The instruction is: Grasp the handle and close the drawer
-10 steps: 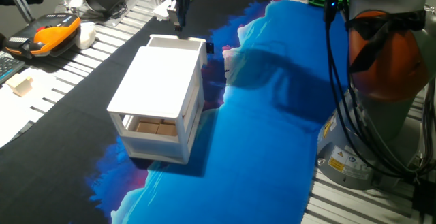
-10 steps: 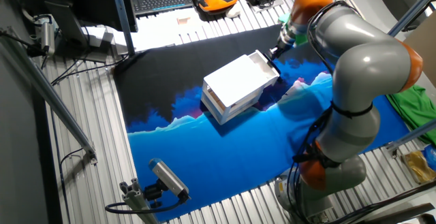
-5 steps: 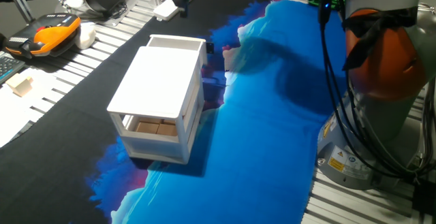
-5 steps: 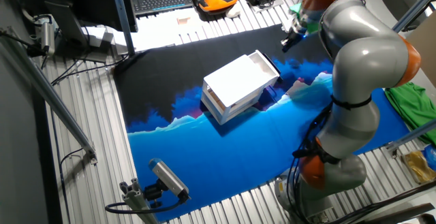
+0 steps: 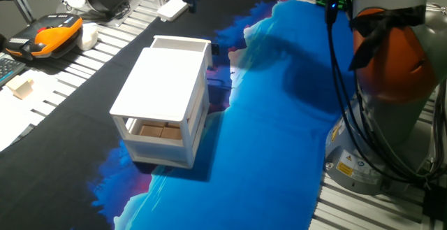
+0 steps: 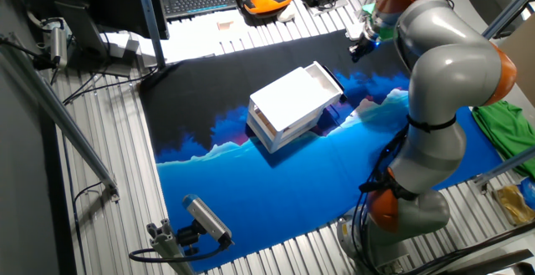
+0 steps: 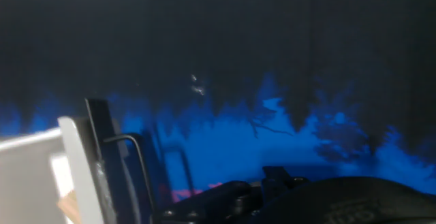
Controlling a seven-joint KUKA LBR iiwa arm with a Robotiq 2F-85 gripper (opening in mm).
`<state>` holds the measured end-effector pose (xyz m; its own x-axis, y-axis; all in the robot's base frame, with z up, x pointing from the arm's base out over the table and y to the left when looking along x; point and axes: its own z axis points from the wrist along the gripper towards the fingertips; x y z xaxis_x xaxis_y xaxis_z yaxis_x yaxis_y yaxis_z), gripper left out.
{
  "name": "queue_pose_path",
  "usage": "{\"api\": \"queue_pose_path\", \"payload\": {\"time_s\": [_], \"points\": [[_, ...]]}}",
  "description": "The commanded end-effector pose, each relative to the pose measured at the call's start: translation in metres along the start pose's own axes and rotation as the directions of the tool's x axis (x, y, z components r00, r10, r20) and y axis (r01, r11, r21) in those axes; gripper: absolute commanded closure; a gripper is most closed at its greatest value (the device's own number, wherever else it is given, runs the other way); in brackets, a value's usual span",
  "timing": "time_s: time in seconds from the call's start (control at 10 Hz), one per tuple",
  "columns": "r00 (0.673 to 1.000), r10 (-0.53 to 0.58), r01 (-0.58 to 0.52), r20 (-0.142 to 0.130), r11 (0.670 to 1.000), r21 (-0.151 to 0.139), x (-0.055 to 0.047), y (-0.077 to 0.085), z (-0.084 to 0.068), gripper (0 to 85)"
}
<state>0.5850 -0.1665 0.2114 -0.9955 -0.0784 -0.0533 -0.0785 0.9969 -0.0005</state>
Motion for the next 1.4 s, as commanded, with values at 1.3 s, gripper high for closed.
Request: {"api": "queue_pose_path", "payload": {"time_s": [1.3], "points": [[0.997,-0.081,0.081,0.002,0.997,-0.018,0.0004,-0.001,0.0032,85.0]]}}
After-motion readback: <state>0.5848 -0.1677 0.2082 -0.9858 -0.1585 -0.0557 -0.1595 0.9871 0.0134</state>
